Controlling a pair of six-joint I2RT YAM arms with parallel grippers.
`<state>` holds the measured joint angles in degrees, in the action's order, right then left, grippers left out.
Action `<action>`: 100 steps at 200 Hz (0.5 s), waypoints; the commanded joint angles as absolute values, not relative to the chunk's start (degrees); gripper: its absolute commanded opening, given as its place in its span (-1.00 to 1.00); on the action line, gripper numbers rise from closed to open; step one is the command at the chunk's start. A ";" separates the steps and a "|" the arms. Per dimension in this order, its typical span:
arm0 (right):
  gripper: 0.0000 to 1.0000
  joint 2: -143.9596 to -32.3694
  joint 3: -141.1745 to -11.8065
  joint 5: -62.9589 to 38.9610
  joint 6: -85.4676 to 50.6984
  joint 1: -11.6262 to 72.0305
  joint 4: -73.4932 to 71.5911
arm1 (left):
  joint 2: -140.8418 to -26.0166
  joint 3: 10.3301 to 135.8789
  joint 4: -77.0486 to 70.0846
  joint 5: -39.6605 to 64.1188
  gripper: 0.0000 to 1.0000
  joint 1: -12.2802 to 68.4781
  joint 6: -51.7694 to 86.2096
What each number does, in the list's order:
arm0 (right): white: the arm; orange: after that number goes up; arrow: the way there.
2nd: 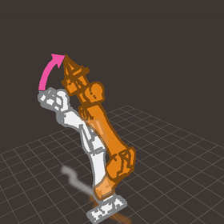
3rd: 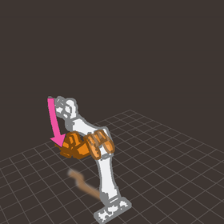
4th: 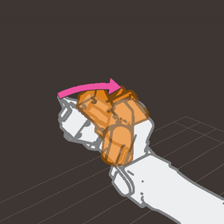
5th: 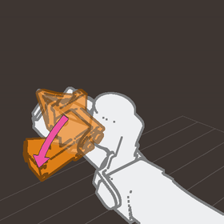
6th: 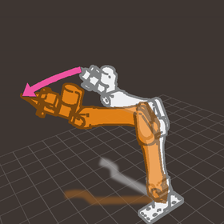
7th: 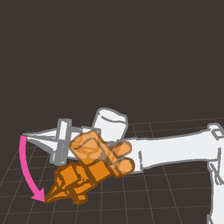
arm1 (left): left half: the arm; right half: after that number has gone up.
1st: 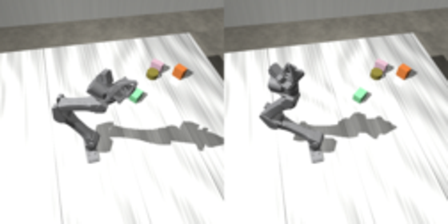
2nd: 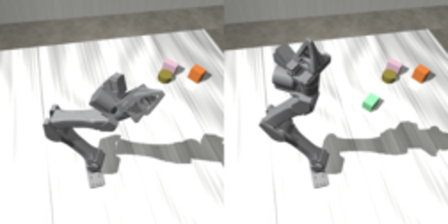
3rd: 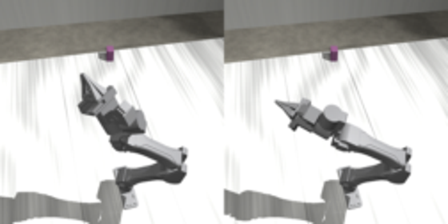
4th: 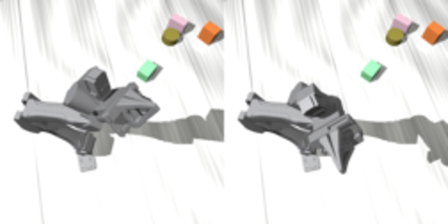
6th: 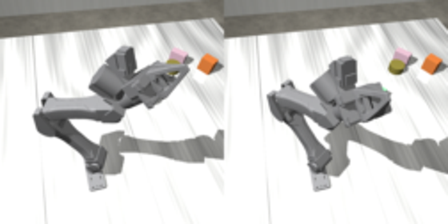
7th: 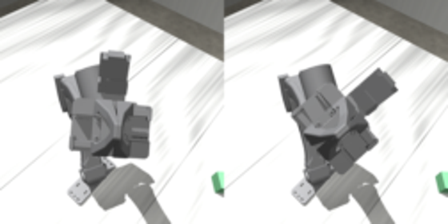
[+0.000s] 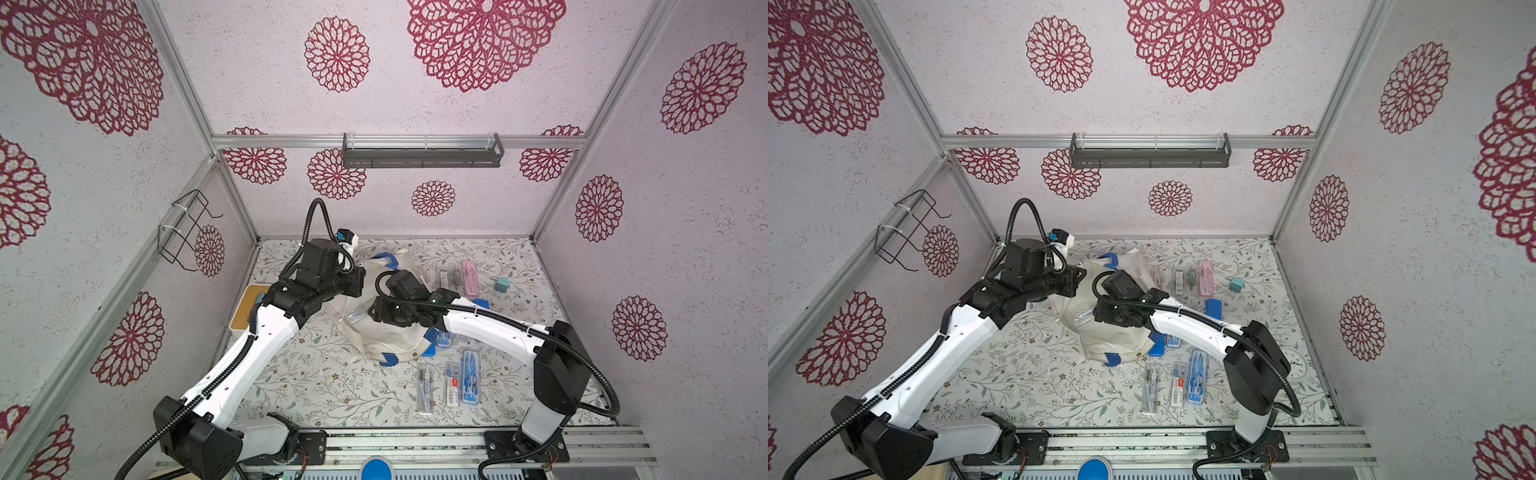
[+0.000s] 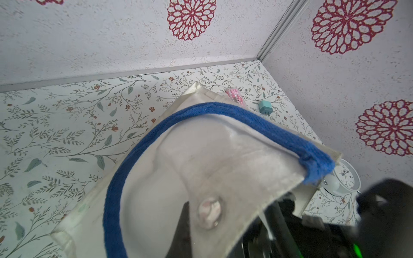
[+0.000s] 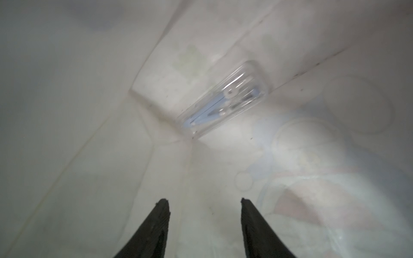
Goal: Take out the compass set from the canvas bag
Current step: Pick up the compass set from the canvas bag.
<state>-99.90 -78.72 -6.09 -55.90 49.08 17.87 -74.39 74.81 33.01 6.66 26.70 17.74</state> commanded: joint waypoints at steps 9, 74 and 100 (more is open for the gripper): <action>0.17 -103.03 -77.90 -11.71 -67.18 45.02 7.82 | -71.37 73.84 26.33 4.81 -1.00 28.23 20.31; 0.48 -115.20 -85.08 -15.82 -74.21 44.20 2.56 | -72.76 72.28 23.61 2.99 -1.00 31.44 23.13; 0.56 -118.38 -83.12 -18.28 -78.30 44.30 -3.42 | -73.07 70.94 22.64 2.56 -1.00 32.14 23.63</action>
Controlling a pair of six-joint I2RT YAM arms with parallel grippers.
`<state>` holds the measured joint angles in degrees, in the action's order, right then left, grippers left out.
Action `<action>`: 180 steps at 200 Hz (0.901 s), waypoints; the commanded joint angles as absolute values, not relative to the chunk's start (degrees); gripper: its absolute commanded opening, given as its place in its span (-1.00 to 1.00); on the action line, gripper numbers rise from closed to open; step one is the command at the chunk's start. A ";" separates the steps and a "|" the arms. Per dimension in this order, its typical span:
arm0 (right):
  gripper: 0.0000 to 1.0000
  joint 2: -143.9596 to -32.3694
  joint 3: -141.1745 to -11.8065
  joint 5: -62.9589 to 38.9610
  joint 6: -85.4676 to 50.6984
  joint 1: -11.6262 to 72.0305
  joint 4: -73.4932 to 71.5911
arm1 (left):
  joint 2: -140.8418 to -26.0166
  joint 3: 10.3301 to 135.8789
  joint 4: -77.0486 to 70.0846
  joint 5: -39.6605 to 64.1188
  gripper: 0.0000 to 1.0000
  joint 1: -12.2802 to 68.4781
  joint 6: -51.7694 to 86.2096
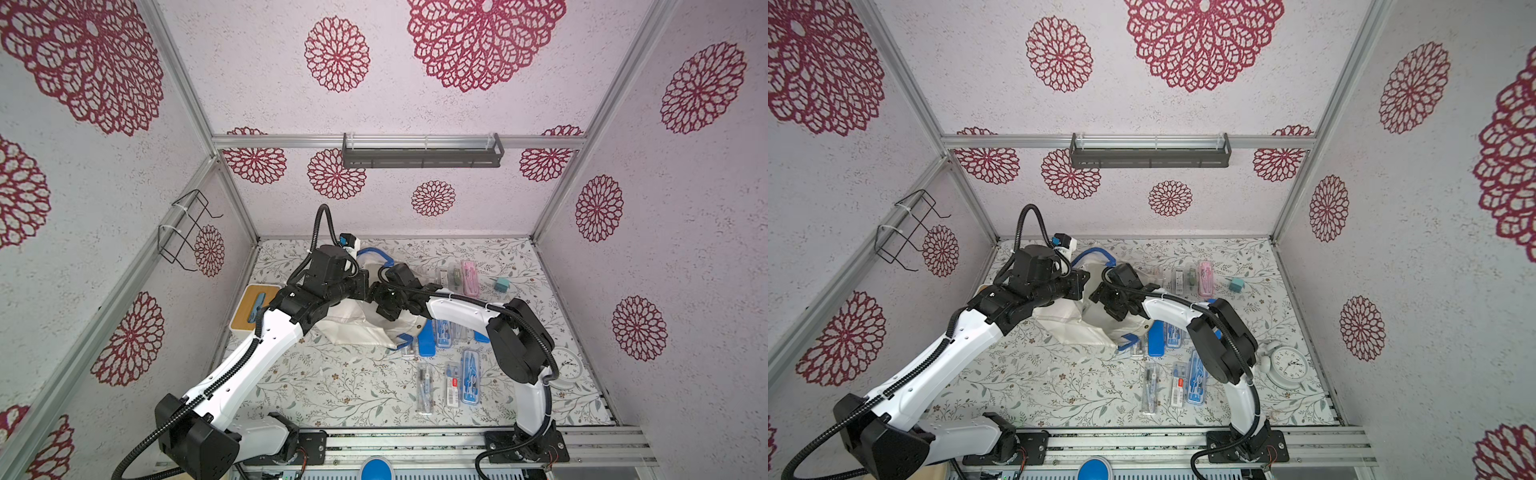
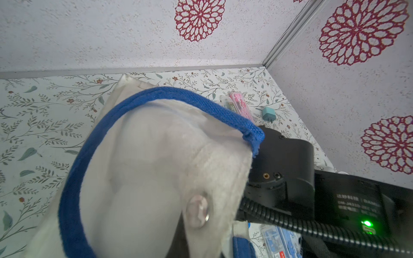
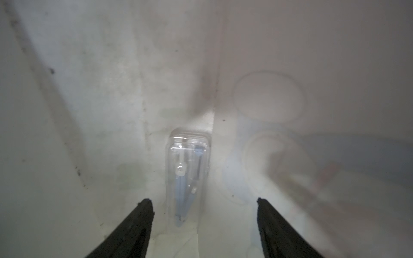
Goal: Take out the compass set from the canvas bag
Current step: Pick up the compass set from the canvas bag.
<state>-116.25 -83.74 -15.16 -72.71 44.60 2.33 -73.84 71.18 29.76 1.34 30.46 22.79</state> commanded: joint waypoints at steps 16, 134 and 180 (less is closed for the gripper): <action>0.58 -119.32 -80.43 -19.93 -80.88 44.43 -10.21 | -73.67 70.80 22.50 2.67 -1.00 32.40 23.77; 0.51 -106.52 -65.67 -19.02 -82.79 44.33 -18.18 | -79.00 72.65 25.06 -2.79 -1.00 31.99 22.50; 0.31 -104.71 -65.32 -20.26 -82.00 44.55 -17.41 | -79.69 73.01 25.49 -1.53 -1.00 31.58 23.29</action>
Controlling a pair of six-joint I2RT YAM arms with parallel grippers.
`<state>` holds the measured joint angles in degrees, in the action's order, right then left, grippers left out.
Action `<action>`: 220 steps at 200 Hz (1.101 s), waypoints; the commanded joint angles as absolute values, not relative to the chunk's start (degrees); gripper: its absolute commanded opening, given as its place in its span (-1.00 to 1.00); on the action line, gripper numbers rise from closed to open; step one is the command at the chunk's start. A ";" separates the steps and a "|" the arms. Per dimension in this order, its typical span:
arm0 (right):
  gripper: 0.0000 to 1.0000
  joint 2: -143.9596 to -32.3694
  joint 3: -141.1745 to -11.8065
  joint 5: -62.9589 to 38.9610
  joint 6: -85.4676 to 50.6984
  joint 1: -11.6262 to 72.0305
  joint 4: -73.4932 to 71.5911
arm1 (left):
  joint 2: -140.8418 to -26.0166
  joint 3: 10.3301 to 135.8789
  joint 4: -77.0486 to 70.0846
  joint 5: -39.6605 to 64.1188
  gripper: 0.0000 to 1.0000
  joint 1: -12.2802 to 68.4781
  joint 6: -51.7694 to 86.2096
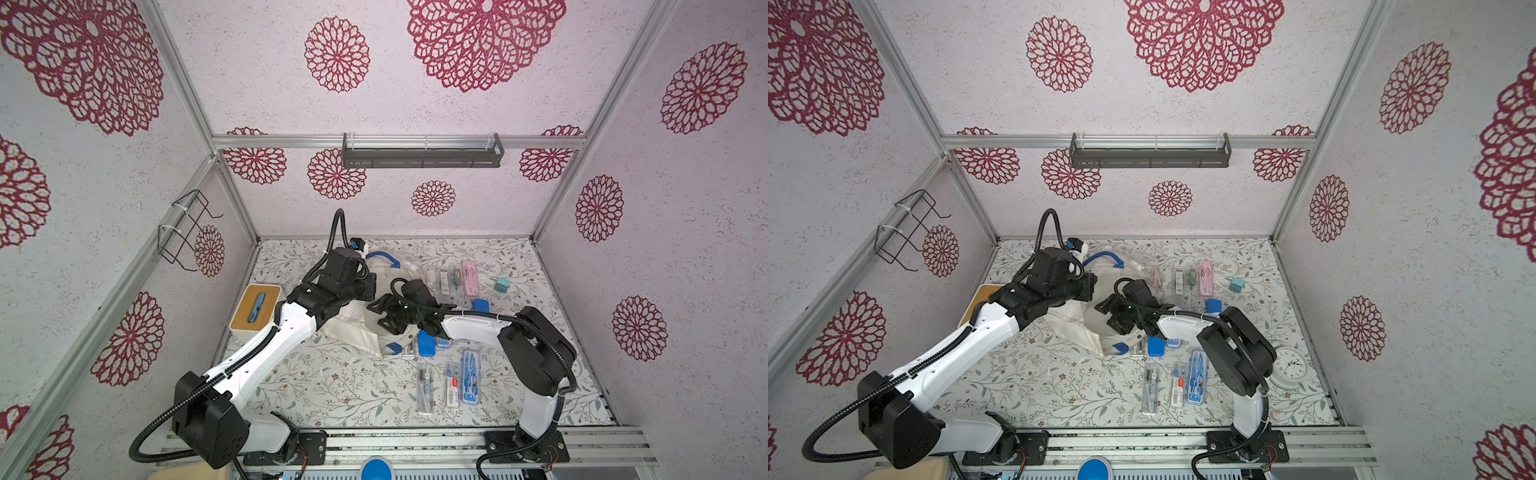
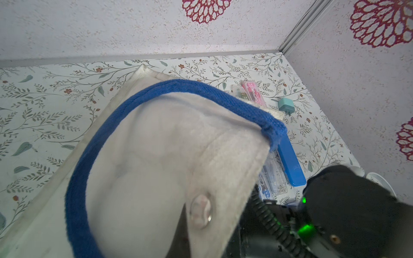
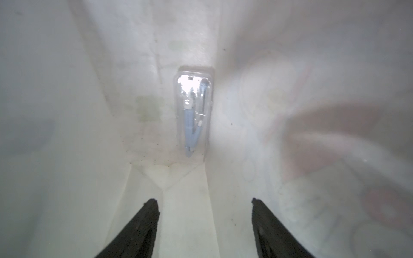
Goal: Take out the compass set from the canvas bag
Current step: Pick up the compass set from the canvas bag.
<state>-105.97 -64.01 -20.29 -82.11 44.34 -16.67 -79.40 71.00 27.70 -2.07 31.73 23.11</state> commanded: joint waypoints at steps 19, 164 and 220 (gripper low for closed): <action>0.32 -107.66 -67.02 -20.96 -84.86 44.89 -20.53 | -79.61 73.29 25.33 0.61 -1.00 31.58 23.90; 0.09 -128.07 -81.46 -17.28 -94.22 44.01 -35.01 | -78.93 74.65 25.31 8.57 -1.00 33.18 30.56; -0.21 -125.69 -79.63 -17.59 -92.65 42.17 -43.08 | -78.50 73.43 26.19 11.78 -1.00 32.04 31.48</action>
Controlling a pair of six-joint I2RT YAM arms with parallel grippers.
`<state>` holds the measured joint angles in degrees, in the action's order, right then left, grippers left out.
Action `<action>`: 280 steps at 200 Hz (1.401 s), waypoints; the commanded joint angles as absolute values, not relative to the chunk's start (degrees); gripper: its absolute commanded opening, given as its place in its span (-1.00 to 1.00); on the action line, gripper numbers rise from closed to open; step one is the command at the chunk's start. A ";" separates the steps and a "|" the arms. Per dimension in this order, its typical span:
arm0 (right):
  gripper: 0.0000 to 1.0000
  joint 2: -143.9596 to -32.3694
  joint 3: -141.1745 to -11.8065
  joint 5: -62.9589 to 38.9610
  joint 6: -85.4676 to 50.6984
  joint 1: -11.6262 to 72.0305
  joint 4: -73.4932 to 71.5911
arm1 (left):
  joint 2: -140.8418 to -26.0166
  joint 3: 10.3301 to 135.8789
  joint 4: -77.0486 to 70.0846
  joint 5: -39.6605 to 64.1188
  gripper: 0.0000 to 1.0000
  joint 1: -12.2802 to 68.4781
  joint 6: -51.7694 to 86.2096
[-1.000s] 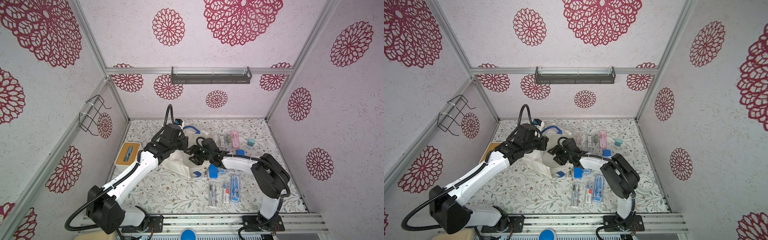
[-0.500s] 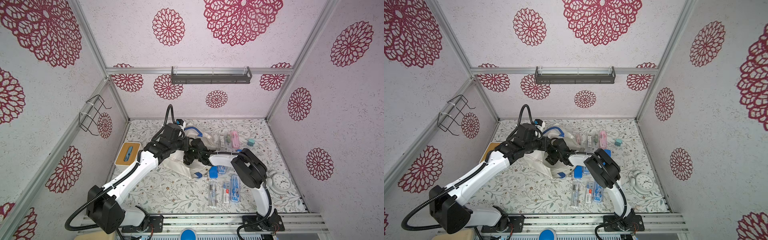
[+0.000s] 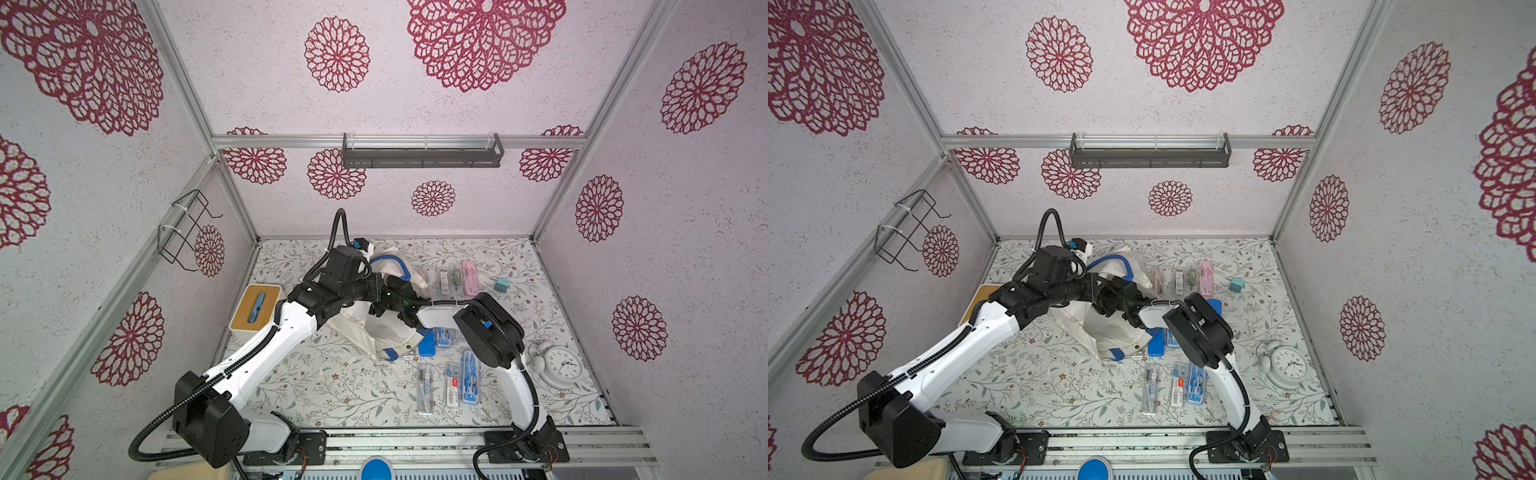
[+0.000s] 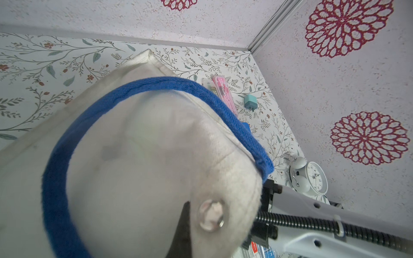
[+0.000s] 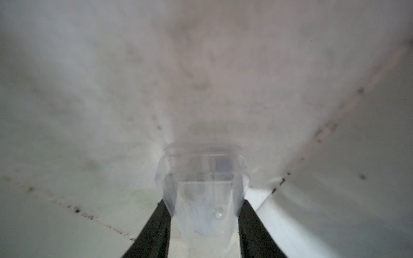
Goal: Take out the compass set from the canvas bag
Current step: Pick up the compass set from the canvas bag.
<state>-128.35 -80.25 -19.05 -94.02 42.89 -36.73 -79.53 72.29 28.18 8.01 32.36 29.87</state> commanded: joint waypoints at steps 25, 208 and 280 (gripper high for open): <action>-0.23 -123.79 -77.92 -16.88 -92.35 42.19 -42.97 | -77.62 72.76 25.88 13.92 -1.00 29.50 32.26; -0.12 -127.60 -81.64 -16.71 -92.87 42.19 -34.78 | -78.13 74.00 23.73 16.60 -1.00 28.64 35.46; -0.19 -115.66 -78.31 -17.66 -85.19 43.81 -29.05 | -78.57 72.80 22.61 17.07 -1.00 19.27 37.16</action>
<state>-124.60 -77.19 -17.21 -90.32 42.96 -29.80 -79.42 72.27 27.62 16.08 22.13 35.64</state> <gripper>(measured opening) 0.495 0.063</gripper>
